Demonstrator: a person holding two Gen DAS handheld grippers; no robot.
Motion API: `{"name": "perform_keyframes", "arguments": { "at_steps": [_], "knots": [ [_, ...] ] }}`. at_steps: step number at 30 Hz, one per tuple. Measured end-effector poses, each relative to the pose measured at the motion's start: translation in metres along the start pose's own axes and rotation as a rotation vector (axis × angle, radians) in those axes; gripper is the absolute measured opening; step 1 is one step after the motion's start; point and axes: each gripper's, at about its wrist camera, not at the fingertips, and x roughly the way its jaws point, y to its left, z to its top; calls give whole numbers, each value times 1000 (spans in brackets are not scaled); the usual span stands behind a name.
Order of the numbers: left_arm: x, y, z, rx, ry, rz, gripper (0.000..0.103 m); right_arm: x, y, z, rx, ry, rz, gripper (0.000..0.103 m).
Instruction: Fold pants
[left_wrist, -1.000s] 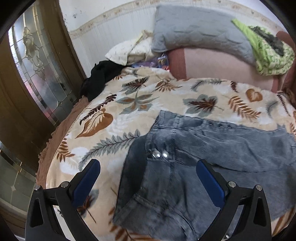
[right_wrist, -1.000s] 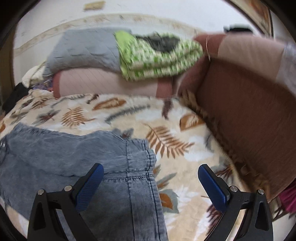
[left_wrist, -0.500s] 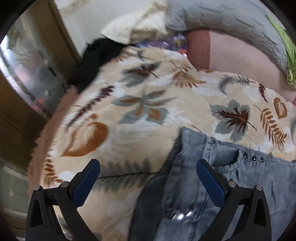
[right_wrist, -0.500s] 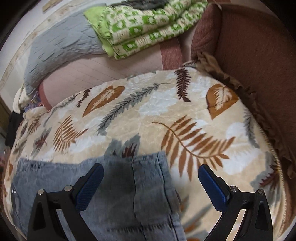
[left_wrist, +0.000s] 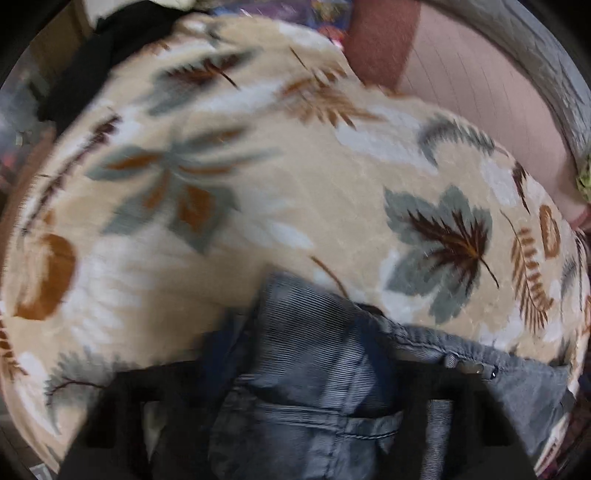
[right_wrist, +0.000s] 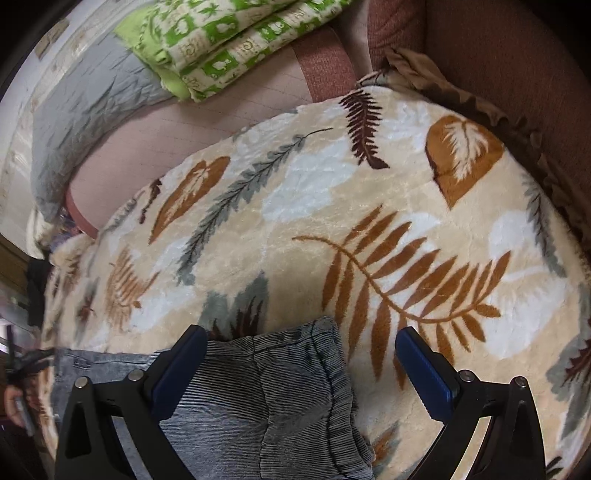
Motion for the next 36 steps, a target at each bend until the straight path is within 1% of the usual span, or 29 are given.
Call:
{"name": "perform_keyframes", "arguments": {
  "at_steps": [1, 2, 3, 4, 5, 8, 9, 13, 15, 16, 17, 18, 19, 20, 21, 22, 23, 24, 25, 27, 30, 32, 36],
  "knots": [
    [6, -3, -1, 6, 18, -13, 26, 0, -2, 1, 4, 4, 8, 103],
    [8, -8, -3, 19, 6, 7, 25, 0, -4, 2, 6, 11, 18, 103],
    [8, -10, -3, 32, -5, 18, 21, 1, -6, 3, 6, 18, 30, 103],
    [7, -13, -4, 49, -16, 23, 16, 1, -7, 4, 5, 20, 38, 102],
    [7, -15, -4, 61, -26, 23, 6, 2, -8, 5, 4, 22, 46, 101],
    [2, -20, -8, 96, -54, 22, 3, 8, -11, 9, 9, 39, 67, 97],
    [2, -21, -7, 103, -61, 27, 3, 11, -12, 11, 13, 40, 66, 94],
    [-8, -25, -8, 120, -96, 26, 3, 23, -15, 13, 44, 52, 93, 93],
    [-13, -25, -10, 132, -105, 23, 2, 32, -10, 11, 38, 73, 115, 93],
    [-15, -21, -10, 140, -107, 19, 2, 37, -5, 8, 17, 94, 107, 92],
    [-18, -23, -12, 147, -112, 17, 2, 43, 1, 6, -10, 119, 75, 90],
    [-19, -24, -12, 148, -114, 16, 2, 51, 6, 2, -36, 157, 36, 83],
    [-19, -24, -14, 147, -114, 14, 2, 55, 9, -1, -55, 168, 5, 79],
    [-17, -25, -10, 146, -112, 15, 2, 54, 13, -3, -86, 157, -27, 76],
    [-16, -25, -9, 142, -109, 18, 2, 53, 16, -4, -106, 152, -50, 70],
    [-15, -24, -10, 132, -110, 17, 2, 50, 17, -5, -114, 152, -57, 59],
    [-17, -24, -11, 123, -118, 14, 2, 48, 17, -5, -114, 151, -50, 52],
    [-20, -24, -13, 114, -129, 8, 2, 44, 18, -6, -113, 152, -23, 29],
    [-25, -24, -14, 107, -142, -1, 2, 39, 20, -7, -115, 150, -8, 22],
    [-41, -24, -17, 104, -178, -6, 2, 24, 26, -9, -146, 107, -39, 22],
    [-69, -20, -21, 99, -228, -27, 2, -10, 32, -8, -143, 25, -10, 22],
    [-95, -15, -26, 93, -267, -46, 2, -31, 34, -6, -133, -18, 13, 22],
    [-133, -7, -37, 84, -318, -69, 2, -76, 46, -4, -135, -107, 39, 22]
  ]
}}
